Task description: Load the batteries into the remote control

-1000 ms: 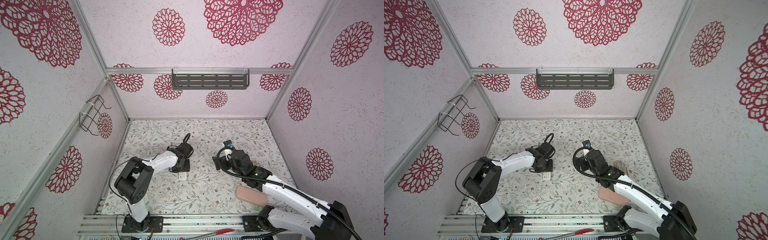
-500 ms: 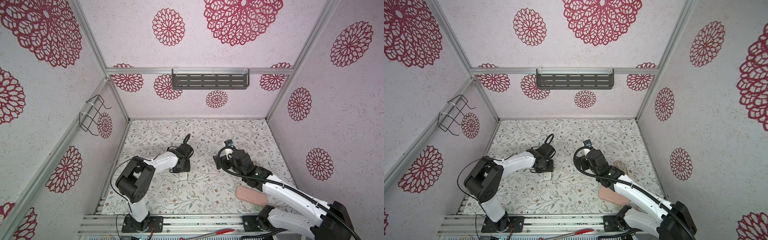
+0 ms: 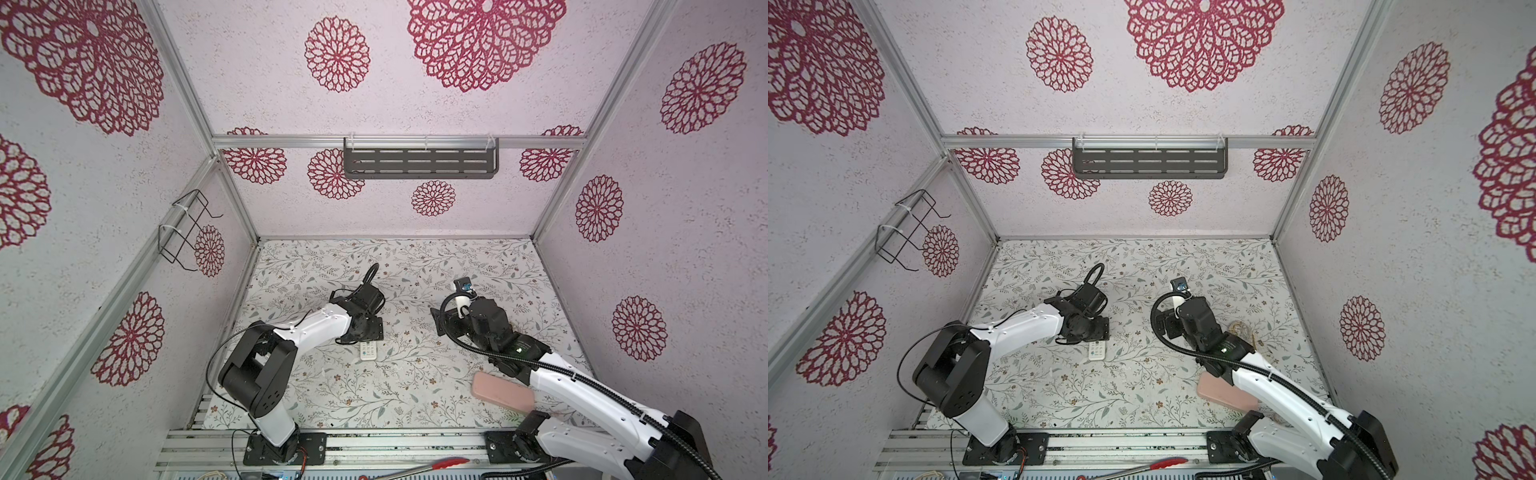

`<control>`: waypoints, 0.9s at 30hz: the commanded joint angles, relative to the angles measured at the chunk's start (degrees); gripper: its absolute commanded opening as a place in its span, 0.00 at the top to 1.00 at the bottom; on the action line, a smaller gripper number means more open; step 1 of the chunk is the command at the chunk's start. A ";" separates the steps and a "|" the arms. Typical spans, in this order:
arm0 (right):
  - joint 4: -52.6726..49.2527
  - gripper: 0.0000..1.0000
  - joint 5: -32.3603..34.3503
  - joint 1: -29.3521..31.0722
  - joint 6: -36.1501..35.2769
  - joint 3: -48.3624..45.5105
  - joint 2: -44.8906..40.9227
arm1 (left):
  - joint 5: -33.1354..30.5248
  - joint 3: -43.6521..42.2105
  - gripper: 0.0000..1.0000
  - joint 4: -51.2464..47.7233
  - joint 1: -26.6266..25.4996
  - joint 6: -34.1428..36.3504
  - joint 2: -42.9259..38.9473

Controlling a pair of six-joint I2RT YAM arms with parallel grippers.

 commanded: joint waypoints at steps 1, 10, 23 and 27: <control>0.24 0.01 5.36 -0.84 -2.82 -0.38 -2.88 | -3.89 2.20 0.01 -5.01 1.53 0.75 -5.88; 6.13 0.01 21.76 -6.84 -2.00 -8.62 -11.14 | -15.83 0.99 0.02 -3.18 15.42 7.66 -25.71; 48.06 0.01 20.47 -21.65 -16.22 -26.24 -4.64 | -32.22 -6.19 0.03 17.93 31.19 17.67 -21.12; 53.98 0.01 14.14 -27.96 -11.56 -28.07 1.48 | -32.17 -15.67 0.02 37.18 31.36 25.63 -20.15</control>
